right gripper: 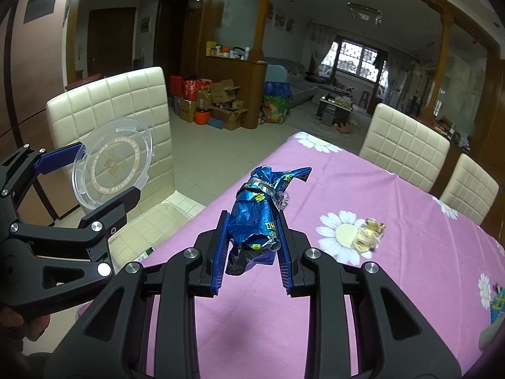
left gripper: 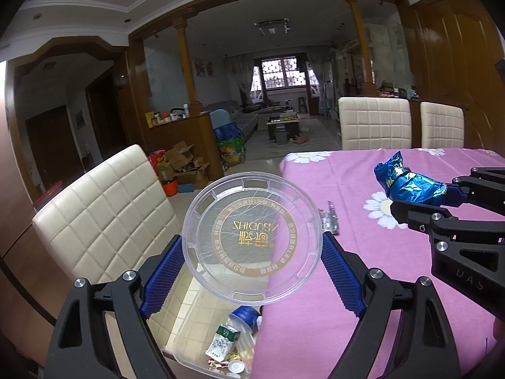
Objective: Collect trash
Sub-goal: 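Carry the clear lid and blue wrapper over the clear bin with both grippers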
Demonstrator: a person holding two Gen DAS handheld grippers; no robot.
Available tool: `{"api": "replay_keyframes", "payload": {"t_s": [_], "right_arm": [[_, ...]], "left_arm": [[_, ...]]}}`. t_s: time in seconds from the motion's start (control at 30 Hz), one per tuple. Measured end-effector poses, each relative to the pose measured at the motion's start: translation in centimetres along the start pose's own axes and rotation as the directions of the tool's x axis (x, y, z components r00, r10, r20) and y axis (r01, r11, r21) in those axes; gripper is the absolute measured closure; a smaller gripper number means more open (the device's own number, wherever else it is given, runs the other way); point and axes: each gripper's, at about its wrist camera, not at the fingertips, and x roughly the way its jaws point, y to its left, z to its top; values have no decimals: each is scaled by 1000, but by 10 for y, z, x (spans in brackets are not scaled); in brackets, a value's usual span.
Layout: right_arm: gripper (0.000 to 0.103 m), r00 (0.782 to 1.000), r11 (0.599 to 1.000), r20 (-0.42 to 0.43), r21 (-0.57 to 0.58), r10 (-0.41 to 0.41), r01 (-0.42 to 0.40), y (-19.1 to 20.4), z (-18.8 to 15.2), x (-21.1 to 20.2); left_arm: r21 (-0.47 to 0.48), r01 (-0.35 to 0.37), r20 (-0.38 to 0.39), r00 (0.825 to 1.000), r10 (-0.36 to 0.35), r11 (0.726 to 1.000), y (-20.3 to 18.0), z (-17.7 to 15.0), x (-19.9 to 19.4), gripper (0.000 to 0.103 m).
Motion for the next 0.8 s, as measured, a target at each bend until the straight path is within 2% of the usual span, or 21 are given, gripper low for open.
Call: {"api": "replay_keyframes", "payload": {"t_s": [0.5, 0.8], "right_arm": [[73, 998, 995, -4, -79, 64, -65, 50, 17, 16], [73, 994, 986, -20, -131, 104, -105, 77, 29, 32]], "left_arm": [[-54, -91, -14, 996, 90, 994, 41, -7, 8, 20], [-107, -128, -52, 991, 123, 986, 68, -20, 20, 20]]}}
